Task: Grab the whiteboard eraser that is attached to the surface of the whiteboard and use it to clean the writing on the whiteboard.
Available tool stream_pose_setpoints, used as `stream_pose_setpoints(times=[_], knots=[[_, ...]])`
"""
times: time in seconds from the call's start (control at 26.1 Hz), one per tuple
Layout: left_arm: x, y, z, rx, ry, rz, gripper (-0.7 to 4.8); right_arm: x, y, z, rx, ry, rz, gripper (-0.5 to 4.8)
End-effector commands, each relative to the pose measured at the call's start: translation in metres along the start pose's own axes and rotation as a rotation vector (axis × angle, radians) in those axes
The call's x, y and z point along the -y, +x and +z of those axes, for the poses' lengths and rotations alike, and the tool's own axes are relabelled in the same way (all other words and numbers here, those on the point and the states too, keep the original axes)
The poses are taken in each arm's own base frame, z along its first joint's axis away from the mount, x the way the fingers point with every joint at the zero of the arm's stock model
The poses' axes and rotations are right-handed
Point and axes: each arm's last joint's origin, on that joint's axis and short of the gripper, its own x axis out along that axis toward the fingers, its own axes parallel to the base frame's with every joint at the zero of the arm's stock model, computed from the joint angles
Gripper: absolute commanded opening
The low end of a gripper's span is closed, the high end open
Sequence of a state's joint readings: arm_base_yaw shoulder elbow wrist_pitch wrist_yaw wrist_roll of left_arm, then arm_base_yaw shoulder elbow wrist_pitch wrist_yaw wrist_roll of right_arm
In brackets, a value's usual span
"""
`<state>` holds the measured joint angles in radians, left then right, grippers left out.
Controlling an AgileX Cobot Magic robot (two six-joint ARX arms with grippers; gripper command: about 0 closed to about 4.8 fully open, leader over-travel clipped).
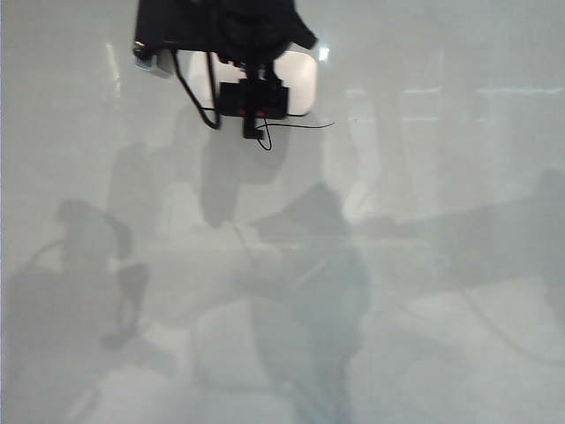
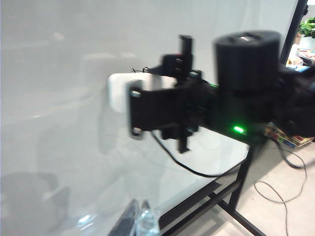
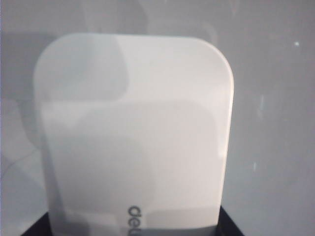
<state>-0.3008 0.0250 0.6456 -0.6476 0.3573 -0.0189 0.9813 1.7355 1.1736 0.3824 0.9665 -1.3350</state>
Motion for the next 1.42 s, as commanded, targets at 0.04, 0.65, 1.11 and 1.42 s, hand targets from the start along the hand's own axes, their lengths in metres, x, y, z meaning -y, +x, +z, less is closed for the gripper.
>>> stream_pose_setpoints(times=[0.04,0.65,1.11,1.42], knots=[[0.0,-0.001,0.002,0.015,0.009,-0.003,-0.05,0.005,-0.006,-0.007,0.037,0.065,-0.045,2.32],[0.0,-0.001,0.002,0.015,0.009,-0.001,-0.05,0.011,0.045,-0.04,0.14,0.079,-0.045,2.09],[0.0,0.0,0.002,0.014,0.009,0.006,-0.05,-0.022,0.066,-0.042,0.159,0.075,0.049,2.1],[-0.001,0.0,0.001,0.014,0.007,0.059,-0.05,-0.049,0.057,-0.048,0.161,0.055,0.133,2.09]])
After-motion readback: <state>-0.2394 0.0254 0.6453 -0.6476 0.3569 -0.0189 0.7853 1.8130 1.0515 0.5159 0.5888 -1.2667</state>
